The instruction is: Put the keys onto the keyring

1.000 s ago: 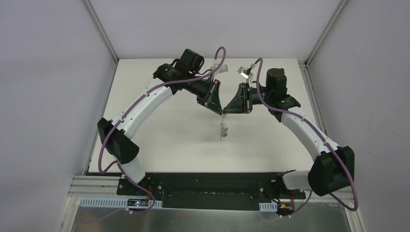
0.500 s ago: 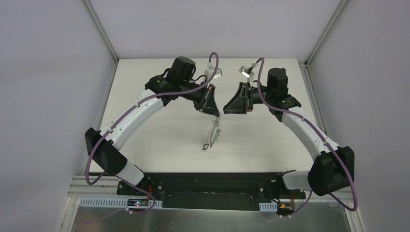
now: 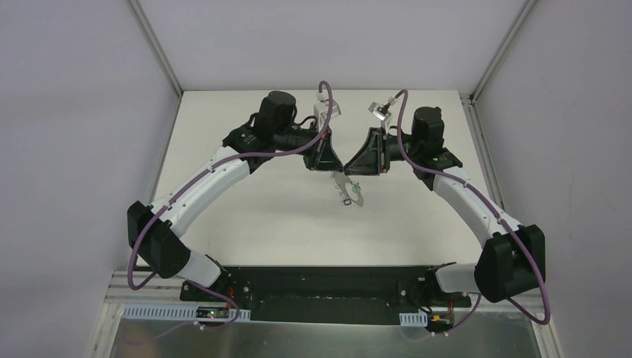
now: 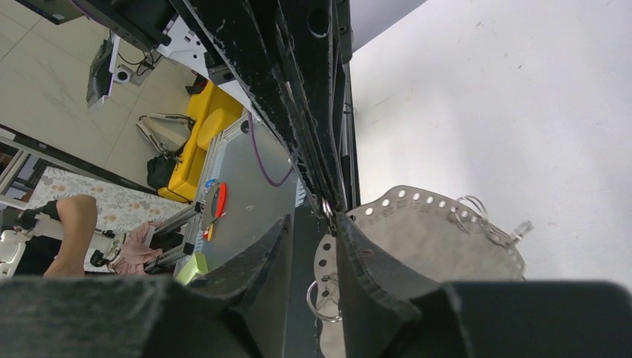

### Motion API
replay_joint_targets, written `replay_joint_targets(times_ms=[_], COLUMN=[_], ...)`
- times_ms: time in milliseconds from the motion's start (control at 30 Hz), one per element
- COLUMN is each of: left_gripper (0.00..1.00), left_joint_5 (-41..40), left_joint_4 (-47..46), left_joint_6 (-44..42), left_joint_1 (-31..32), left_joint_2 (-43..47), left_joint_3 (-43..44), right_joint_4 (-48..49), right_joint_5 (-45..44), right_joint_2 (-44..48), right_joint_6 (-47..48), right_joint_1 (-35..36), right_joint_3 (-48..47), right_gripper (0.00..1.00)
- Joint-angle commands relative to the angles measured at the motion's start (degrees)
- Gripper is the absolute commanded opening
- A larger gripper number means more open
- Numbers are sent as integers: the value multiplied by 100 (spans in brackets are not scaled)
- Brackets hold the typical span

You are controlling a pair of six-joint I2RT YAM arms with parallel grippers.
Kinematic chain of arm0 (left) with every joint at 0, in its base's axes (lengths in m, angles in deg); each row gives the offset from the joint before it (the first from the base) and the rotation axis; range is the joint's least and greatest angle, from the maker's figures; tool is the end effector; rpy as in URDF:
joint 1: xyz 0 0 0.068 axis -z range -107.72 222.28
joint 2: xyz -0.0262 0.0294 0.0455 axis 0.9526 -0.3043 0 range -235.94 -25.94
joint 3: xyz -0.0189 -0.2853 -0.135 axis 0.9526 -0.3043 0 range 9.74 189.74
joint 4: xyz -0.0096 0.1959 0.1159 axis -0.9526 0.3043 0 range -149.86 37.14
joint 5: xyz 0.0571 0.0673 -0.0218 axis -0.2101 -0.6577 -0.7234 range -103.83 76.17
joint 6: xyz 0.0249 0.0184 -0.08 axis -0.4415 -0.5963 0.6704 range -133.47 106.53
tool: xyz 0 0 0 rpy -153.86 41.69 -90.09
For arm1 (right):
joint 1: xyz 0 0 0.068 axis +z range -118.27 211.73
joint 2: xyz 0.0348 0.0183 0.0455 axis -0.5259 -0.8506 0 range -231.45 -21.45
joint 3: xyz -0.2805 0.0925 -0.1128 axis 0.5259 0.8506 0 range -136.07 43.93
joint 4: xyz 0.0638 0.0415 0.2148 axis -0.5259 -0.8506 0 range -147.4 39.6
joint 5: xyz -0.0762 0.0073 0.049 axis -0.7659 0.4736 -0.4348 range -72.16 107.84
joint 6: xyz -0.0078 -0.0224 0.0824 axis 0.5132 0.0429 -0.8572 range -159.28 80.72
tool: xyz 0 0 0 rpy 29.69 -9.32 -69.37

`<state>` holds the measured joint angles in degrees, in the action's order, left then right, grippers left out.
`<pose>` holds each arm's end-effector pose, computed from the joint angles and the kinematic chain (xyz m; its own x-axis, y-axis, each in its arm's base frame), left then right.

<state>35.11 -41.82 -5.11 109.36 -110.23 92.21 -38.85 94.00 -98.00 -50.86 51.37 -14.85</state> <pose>0.2178 -0.2361 0.4319 -0.4080 0.1886 -0.8933 0.9122 0.1252 -0.3902 0.2173 0.1555 0.3971 -0.2987 -0.0556 -0.9527 -0.9488 -0.0899 0.3028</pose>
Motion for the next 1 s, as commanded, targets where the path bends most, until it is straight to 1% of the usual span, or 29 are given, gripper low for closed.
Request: replay_joint_targets(times_ms=[0, 67, 100, 167, 300, 567, 767, 967], left_gripper=[0, 0, 0, 0, 0, 0, 0, 0], left_joint_5=[54, 46, 36, 39, 142, 217, 269, 336], left_joint_4=[-725, -740, -741, -763, -900, -1018, -1031, -1053], left_joint_6=[196, 216, 218, 238, 319, 415, 432, 435], left_joint_1=[-8, -8, -14, -17, -42, -78, -96, -113], left_joint_2=[209, 211, 216, 220, 250, 290, 308, 326], left_joint_3=[-137, -150, -157, -169, -262, -364, -372, -397], right_joint_4=[353, 351, 351, 356, 362, 378, 383, 388], right_joint_5=[197, 191, 189, 189, 160, 155, 145, 160], right_joint_2=[139, 141, 147, 161, 199, 196, 206, 263], right_joint_6=[-56, -43, -32, -13, -12, 3, 30, 59], right_joint_1=[-19, -21, -19, -35, -119, -149, -177, -258], right_joint_3=[-19, -6, 2, 30, 60, 101, 122, 174], right_gripper=[25, 19, 17, 18, 23, 23, 20, 19])
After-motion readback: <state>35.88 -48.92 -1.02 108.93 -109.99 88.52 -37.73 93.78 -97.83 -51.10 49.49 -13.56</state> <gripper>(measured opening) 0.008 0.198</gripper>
